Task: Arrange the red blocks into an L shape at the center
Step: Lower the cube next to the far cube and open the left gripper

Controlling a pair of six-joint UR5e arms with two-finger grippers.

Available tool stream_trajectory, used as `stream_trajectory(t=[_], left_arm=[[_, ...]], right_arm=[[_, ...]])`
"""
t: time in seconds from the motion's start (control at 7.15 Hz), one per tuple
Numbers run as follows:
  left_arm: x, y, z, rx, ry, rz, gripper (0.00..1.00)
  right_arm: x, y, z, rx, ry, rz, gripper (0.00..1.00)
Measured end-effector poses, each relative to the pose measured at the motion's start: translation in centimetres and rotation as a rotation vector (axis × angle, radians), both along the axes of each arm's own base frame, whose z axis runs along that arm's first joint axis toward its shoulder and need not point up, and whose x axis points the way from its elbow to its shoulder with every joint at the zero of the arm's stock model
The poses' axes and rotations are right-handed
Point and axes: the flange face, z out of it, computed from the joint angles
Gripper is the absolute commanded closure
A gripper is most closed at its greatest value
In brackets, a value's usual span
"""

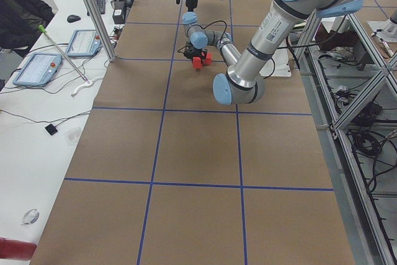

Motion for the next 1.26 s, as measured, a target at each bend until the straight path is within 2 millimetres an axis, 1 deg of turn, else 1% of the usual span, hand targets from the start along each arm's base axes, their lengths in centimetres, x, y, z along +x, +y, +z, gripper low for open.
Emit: stream_trajectory(t=[0.56, 1.26], left_arm=[[0.5, 0.3, 0.2, -0.029, -0.006, -0.036, 1.00], [1.3, 1.2, 0.0, -0.006, 0.011, -0.037, 1.00]], right_arm=[[0.1, 0.1, 0.6, -0.005, 0.007, -0.001, 0.00], [0.1, 0.1, 0.8, -0.007, 0.011, -0.002, 0.00]])
